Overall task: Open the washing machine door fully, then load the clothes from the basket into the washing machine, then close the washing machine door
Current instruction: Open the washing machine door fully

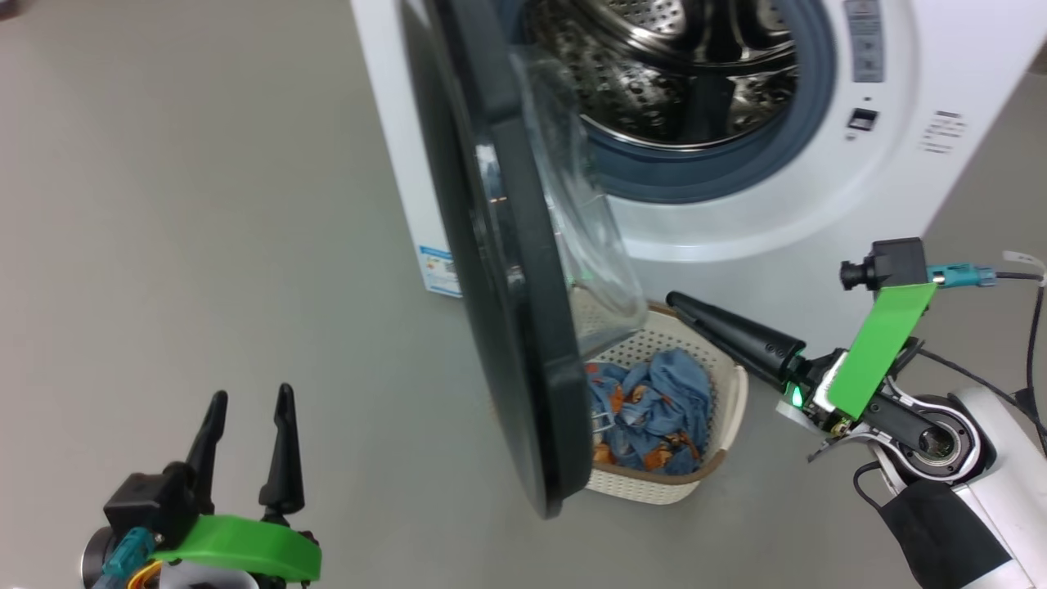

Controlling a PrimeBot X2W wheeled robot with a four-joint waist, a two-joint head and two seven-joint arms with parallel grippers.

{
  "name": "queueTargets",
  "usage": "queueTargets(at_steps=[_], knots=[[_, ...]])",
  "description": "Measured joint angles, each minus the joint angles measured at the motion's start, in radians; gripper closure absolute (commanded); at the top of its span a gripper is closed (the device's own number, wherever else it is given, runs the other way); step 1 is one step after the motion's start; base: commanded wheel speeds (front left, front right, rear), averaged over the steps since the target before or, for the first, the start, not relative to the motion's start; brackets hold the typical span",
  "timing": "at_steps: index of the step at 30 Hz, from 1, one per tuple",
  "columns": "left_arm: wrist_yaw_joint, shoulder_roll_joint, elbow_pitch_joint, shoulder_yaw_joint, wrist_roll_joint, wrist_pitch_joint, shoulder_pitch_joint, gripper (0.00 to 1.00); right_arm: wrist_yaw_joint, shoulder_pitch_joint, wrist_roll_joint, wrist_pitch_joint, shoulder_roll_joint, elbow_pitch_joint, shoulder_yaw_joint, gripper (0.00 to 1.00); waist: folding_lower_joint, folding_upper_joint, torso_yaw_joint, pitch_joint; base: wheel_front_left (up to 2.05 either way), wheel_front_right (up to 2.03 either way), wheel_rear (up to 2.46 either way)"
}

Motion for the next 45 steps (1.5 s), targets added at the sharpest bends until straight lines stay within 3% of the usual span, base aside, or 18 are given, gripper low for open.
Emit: queueTargets(at_steps=[11, 24, 34, 45], knots=[[0.002, 0.001, -0.001, -0.002, 0.0, 0.0, 0.01, 0.0, 0.0, 0.071, -0.131, -0.169, -0.015, -0.097, -0.034, 0.0, 0.0, 0.0, -0.102, -0.024, 0.0, 0.0, 0.0], [0.011, 0.002, -0.012, 0.004, -0.002, 0.0, 0.032, 0.0, 0.0, 0.166, -0.354, -0.48, -0.081, -0.19, 0.001, 0.0, 0.0, 0.0, -0.223, -0.05, 0.0, 0.0, 0.0], [0.019, 0.002, -0.019, 0.003, -0.007, 0.0, 0.049, 0.0, 0.0, 0.242, -0.589, -0.732, -0.128, -0.121, 0.046, 0.0, 0.0, 0.0, -0.283, -0.06, 0.0, 0.0, 0.0], [0.019, 0.002, -0.02, 0.008, -0.007, 0.0, 0.049, 0.0, 0.0, 0.304, -0.9, -0.823, -0.058, -0.025, -0.079, 0.0, 0.0, 0.0, -0.31, -0.058, 0.0, 0.0, 0.0]])
